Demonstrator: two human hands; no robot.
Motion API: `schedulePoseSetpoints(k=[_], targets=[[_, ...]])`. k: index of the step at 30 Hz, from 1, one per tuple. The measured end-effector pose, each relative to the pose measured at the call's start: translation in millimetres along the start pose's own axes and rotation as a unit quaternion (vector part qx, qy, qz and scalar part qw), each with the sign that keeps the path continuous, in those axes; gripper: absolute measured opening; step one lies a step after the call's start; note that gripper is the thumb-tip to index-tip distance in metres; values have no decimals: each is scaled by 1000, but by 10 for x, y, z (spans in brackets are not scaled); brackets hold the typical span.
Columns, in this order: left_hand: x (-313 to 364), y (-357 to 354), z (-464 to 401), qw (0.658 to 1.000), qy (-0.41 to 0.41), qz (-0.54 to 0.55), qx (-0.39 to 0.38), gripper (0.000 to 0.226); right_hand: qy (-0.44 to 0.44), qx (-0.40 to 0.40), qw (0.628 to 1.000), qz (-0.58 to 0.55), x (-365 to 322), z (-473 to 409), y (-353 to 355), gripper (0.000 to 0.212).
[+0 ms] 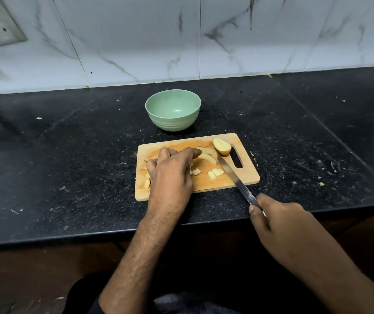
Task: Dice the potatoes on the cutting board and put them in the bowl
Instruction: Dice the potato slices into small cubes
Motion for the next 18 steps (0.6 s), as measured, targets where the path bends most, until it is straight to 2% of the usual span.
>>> schedulePoseSetpoints(k=[3,6,8,11,18], targets=[[-26,3,-2,1000,10,22,0,48,-3,-1,1000,-7,34,3,10,25],[74,13,18,999,-36,6,-13,21,-3,4,1000,-12,49,8,23,26],[189,-49,34,995,-73,-29,-54,27,-6,5,1000,-14,58,5,25,27],[282,-169,35,989,-84,-69,-99,37,-2,9,1000,-8,48,-2,24,26],[363,-290,-34,983,-85,-111,-118,28,-3,4,1000,-5,77,13,51,27]])
Point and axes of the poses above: each hand's wrist, its own z-axis away from the middle knuckle, its own y-axis out of the back of the hand, x = y × z, the point moved 6 cm from there along -z, towards the middle knuckle, and after that the axes turned 1 degree about -z, right-handed, at the moved point
